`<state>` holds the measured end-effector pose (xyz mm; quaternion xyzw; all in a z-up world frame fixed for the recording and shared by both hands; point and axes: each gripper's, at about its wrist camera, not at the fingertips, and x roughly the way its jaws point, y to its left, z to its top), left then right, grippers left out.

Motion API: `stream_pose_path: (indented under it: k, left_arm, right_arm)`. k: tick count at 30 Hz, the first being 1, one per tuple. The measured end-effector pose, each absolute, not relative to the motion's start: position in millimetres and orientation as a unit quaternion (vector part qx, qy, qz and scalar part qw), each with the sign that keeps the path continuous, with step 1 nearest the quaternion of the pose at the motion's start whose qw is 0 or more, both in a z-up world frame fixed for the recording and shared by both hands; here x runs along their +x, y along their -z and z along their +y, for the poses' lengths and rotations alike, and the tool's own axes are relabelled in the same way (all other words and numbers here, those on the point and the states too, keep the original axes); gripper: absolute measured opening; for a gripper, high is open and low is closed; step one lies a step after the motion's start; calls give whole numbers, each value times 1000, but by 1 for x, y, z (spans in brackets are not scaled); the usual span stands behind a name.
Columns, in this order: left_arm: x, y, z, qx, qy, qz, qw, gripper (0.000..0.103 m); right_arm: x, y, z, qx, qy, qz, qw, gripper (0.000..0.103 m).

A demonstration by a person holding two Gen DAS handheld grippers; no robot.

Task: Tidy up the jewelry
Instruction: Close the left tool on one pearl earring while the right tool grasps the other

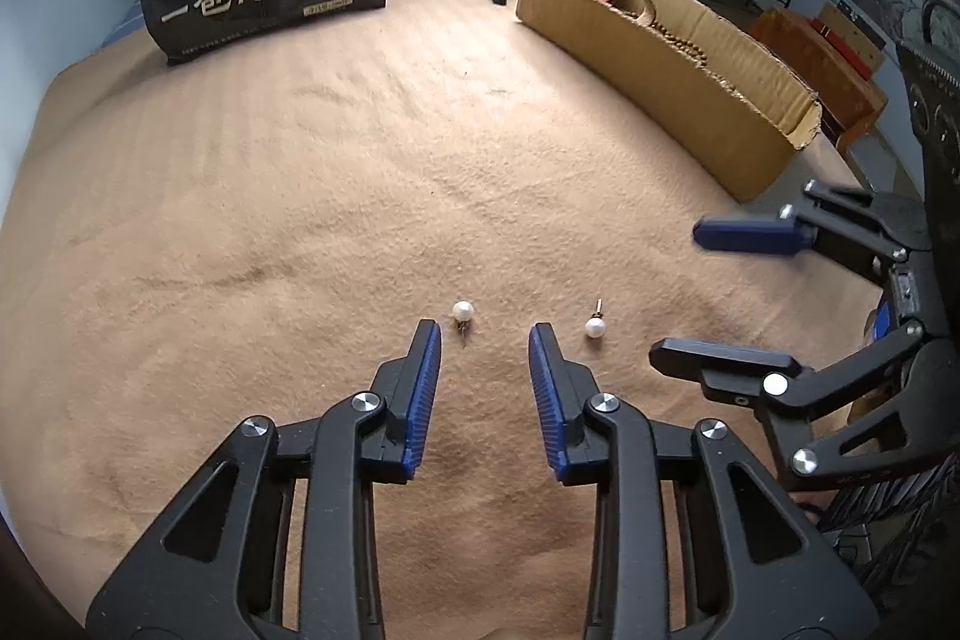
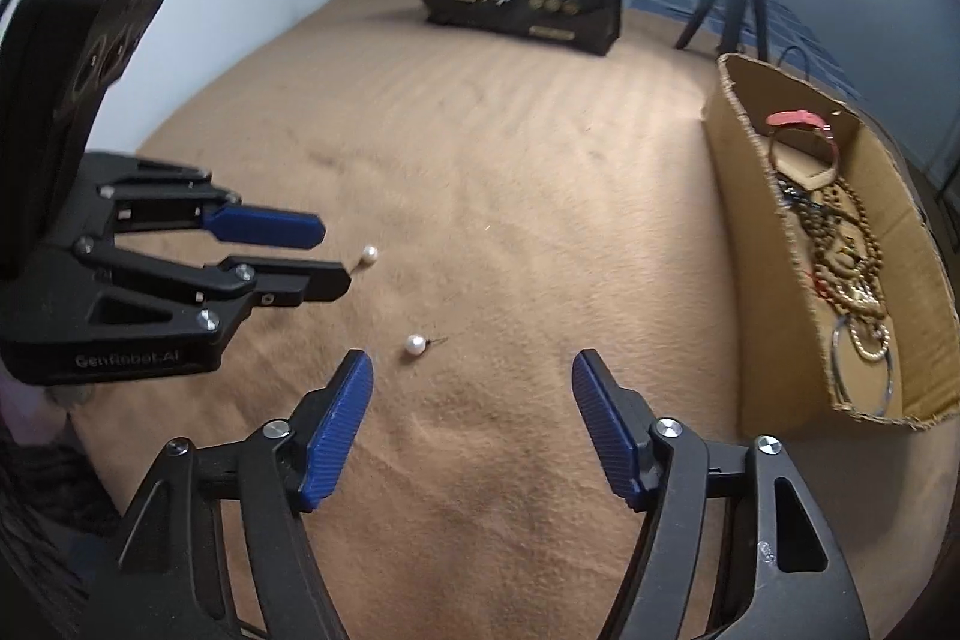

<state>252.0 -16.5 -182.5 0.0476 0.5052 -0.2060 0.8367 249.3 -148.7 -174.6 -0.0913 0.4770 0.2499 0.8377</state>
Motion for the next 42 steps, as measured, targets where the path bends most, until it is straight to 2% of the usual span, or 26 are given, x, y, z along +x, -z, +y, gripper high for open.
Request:
stream_pose_path:
  k: [1,2,4,6,9,15,20,26,28,42]
  left_arm:
    - [253,183,-16,47,205,506,837,30]
    - [254,184,-15,44,204,506,837,30]
    - [257,186,-14,38,203,509,836,24]
    - [261,188,-15,35,204,511,834,24]
    - [265,192,-17,34,202,515,832,24]
    - [270,200,-23,42,202,520,829,24]
    - [272,206,-23,42,198,525,827,17]
    - [274,208,-20,43,196,525,827,10]
    - [274,209,-19,43,196,525,827,8]
    - [274,200,-15,41,184,513,838,7]
  right_arm:
    - [250,178,-148,-91,-255,483,833,53]
    - [251,180,-147,-90,-258,487,830,51]
    - [251,184,-144,-94,-264,490,826,48]
    - [251,185,-141,-98,-267,488,825,48]
    - [252,187,-137,-98,-274,491,821,40]
    - [255,192,-132,-101,-279,493,818,39]
    - [257,194,-128,-106,-277,493,818,36]
    - [258,198,-122,-117,-281,494,815,24]
    - [258,198,-120,-120,-284,494,813,17]
    - [260,188,-127,-95,-286,488,819,16]
